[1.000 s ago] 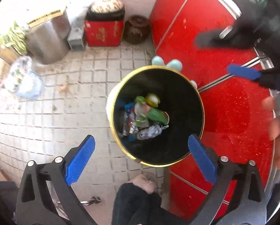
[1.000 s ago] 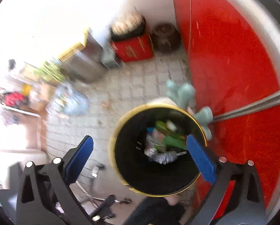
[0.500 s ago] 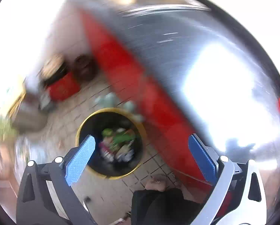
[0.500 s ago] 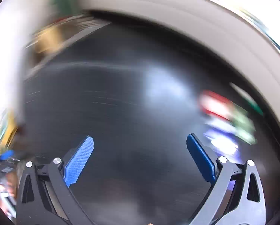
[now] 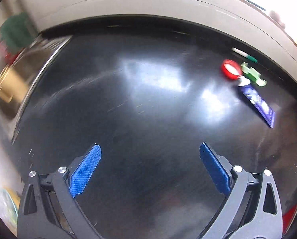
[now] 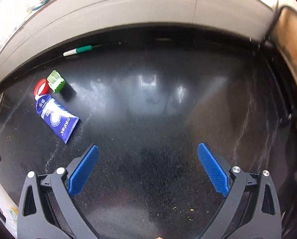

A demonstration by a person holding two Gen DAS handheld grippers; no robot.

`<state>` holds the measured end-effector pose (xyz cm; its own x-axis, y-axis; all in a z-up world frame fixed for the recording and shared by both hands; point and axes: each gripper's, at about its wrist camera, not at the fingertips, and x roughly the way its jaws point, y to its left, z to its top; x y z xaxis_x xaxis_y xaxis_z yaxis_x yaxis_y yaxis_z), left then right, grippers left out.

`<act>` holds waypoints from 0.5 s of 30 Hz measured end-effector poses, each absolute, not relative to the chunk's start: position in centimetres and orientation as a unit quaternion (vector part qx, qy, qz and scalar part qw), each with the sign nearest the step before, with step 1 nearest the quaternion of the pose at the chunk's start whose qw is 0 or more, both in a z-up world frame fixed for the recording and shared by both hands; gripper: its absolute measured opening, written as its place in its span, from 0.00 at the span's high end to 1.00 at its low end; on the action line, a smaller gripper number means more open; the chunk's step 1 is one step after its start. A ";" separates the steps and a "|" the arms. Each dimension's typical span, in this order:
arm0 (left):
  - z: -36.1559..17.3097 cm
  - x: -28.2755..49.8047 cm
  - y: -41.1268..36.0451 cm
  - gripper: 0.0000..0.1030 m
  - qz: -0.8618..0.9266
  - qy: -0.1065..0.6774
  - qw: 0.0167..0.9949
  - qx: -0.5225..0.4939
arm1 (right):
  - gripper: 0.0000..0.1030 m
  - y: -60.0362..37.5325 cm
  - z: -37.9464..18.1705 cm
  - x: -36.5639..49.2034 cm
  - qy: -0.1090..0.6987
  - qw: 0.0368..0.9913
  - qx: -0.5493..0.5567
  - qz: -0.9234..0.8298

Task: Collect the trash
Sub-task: 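Grasp the red bottle cap with the left tool while the right tool grasps the light green plastic piece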

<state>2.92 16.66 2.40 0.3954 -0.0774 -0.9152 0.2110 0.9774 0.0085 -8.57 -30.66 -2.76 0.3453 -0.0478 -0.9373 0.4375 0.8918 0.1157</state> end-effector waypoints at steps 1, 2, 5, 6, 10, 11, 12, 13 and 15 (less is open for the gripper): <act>2.5 3.5 15.3 0.06 -0.098 0.544 0.830 0.071 | 0.07 -30.7 -3.2 -8.8 0.553 0.799 0.183 -0.149; 2.3 3.9 14.4 0.06 -0.106 0.545 0.828 0.080 | 0.07 -30.5 -3.6 -8.8 0.555 0.797 0.188 -0.147; 1.8 5.1 12.4 0.06 -0.125 0.548 0.820 0.106 | 0.07 -31.0 -4.2 -8.0 0.558 0.795 0.194 -0.139; 1.7 5.5 12.0 0.06 -0.128 0.549 0.818 0.112 | 0.07 -31.0 -4.4 -7.3 0.558 0.795 0.194 -0.138; 1.2 6.9 10.4 0.06 -0.141 0.556 0.811 0.118 | 0.07 -30.8 -4.6 -5.2 0.564 0.794 0.189 -0.124; 1.0 7.2 9.9 0.06 -0.144 0.558 0.808 0.120 | 0.07 -30.5 -4.8 -4.4 0.566 0.794 0.184 -0.119; 0.7 7.5 9.5 0.06 -0.147 0.562 0.805 0.122 | 0.07 -30.4 -5.0 -3.7 0.568 0.794 0.182 -0.115; 0.6 7.8 9.2 0.06 -0.149 0.564 0.803 0.124 | 0.07 -30.1 -5.1 -2.7 0.571 0.794 0.180 -0.108; 0.2 8.8 8.3 0.06 -0.152 0.571 0.797 0.126 | 0.07 -29.7 -5.1 -1.2 0.572 0.794 0.178 -0.097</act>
